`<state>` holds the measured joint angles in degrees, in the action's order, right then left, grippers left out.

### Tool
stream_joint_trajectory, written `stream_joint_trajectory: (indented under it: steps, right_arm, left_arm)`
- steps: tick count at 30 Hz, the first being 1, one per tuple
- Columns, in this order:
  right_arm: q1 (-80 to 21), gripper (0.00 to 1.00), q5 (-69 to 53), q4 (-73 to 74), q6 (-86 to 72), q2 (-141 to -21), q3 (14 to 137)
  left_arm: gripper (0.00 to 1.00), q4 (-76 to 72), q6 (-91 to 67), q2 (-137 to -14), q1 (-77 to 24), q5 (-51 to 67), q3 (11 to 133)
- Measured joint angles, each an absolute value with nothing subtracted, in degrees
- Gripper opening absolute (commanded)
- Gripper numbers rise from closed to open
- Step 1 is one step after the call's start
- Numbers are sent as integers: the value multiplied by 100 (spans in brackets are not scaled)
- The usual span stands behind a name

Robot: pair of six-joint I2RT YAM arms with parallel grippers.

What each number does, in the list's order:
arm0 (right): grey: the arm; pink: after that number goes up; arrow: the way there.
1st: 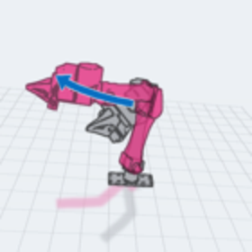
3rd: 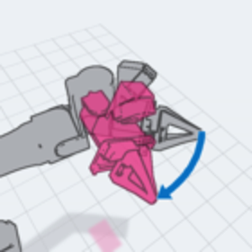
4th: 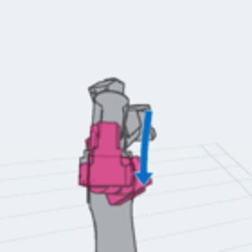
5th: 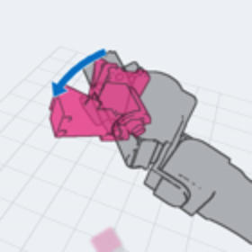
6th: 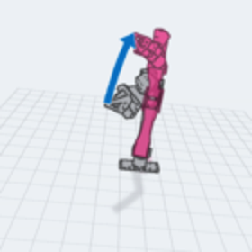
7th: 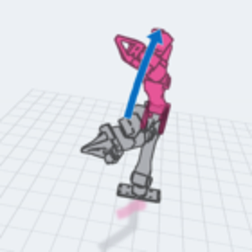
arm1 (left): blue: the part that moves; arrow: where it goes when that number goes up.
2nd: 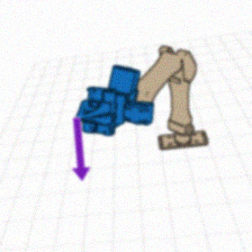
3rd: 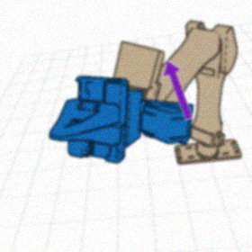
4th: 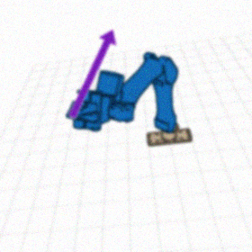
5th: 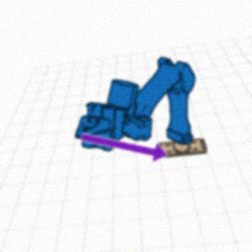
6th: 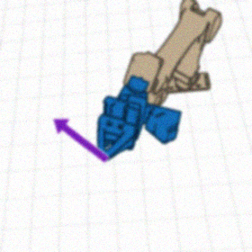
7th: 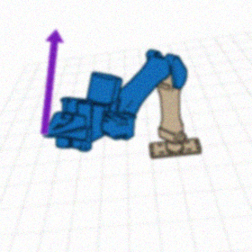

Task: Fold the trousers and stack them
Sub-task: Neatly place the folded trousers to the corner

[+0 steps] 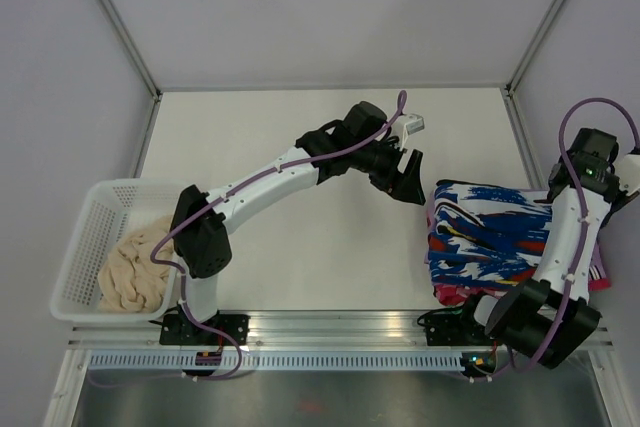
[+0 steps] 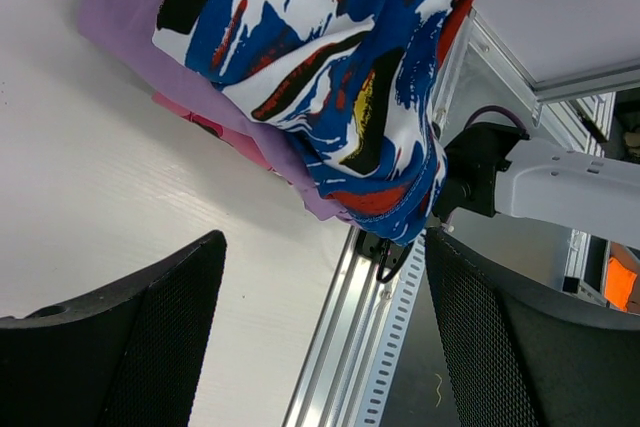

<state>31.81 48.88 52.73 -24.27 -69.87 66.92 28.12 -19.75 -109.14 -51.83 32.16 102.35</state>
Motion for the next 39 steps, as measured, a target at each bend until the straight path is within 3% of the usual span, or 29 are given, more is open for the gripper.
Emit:
stream_joint_trajectory:
  steps: [5,11,32,39]
  right_arm:
    - [3116,0,3830,5614,-2694,-6567,6772]
    - [2954,0,3004,6263,-2792,-6901,6654]
    - [3013,0,5413,6086,-2718,-8584,6316]
    - [3098,0,5627,5839,-2167,-8744,6313]
  left_arm:
    - [85,2792,-1975,-10914,-5183,3214,10235]
    - [85,2792,-1975,-10914,-5183,3212,10232]
    - [85,2792,-1977,-10916,-5181,3144,10224]
    - [85,2803,-1977,-11085,-5177,3146,10237]
